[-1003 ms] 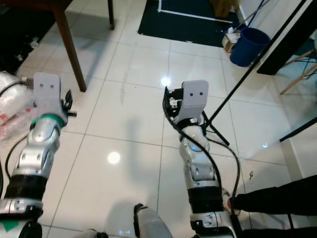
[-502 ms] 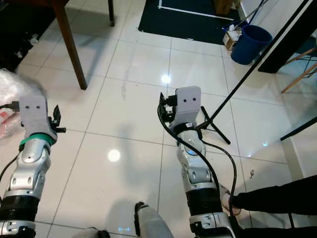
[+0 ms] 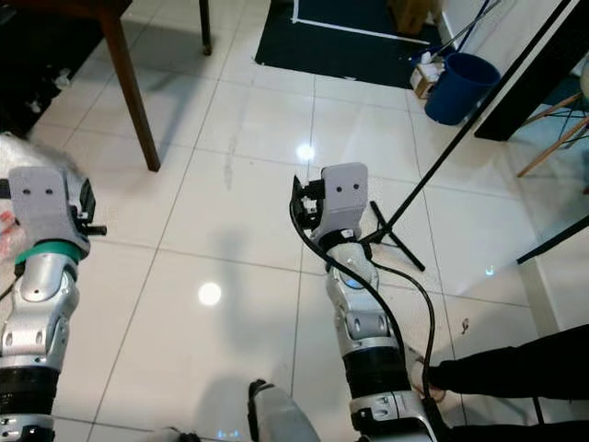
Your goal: Setting the table
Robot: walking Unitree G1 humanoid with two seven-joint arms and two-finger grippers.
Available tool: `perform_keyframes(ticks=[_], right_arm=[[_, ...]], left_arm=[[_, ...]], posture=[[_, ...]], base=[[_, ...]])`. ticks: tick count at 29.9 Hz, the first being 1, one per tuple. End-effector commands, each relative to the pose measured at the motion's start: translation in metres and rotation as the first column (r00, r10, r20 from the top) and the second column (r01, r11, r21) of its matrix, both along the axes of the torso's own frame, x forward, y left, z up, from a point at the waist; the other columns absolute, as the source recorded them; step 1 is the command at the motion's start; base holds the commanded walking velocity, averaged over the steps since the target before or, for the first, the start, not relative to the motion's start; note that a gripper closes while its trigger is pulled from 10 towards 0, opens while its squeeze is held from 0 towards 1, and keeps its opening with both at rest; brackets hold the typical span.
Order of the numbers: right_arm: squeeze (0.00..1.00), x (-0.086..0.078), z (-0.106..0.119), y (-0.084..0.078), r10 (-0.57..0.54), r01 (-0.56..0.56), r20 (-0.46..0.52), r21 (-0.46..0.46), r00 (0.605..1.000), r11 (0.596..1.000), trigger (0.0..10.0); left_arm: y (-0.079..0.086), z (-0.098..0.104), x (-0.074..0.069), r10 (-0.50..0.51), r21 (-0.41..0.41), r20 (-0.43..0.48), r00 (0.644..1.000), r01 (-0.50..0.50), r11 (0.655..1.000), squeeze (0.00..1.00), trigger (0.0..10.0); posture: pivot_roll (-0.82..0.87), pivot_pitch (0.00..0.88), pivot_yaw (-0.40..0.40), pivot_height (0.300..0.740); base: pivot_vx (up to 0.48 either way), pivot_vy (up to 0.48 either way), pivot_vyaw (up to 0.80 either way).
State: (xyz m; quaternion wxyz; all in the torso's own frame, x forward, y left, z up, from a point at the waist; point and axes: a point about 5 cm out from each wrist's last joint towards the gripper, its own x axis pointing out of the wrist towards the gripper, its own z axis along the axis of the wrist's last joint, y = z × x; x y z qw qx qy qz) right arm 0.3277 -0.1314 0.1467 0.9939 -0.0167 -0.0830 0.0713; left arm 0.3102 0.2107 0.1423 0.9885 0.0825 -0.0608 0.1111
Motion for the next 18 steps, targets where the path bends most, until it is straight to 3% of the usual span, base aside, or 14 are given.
perform_keyframes(ticks=[1, 11, 18], right_arm=[[0.0, 0.0004, -0.003, -0.0033, -0.009, 0.009, -0.011, 0.005, 1.0, 1.0, 10.0], [0.0, 0.0015, -0.0047, -0.0044, -0.004, 0.004, -0.013, -0.001, 1.0, 1.0, 10.0], [0.0, 0.0042, -0.006, -0.003, 0.015, -0.015, -0.019, -0.01, 1.0, 1.0, 10.0]], left_arm=[[-0.0054, -0.0008, -0.0011, -0.018, 0.002, 0.005, 1.0, 0.018, 1.0, 0.0, 10.0], [-0.0139, 0.0018, 0.0018, -0.042, -0.011, 0.017, 0.999, 0.043, 0.999, 0.0, 10.0], [-0.0139, 0.0006, -0.004, -0.041, -0.012, 0.02, 0.999, 0.042, 0.999, 0.0, 10.0]], posture=[[-0.11, 0.05, -0.025, 0.74], [-0.11, 0.041, -0.035, 0.74], [-0.09, 0.037, -0.055, 0.74]], base=[[0.469, 0.0, 0.0], [0.471, 0.0, 0.0], [0.472, 0.0, 0.0]])
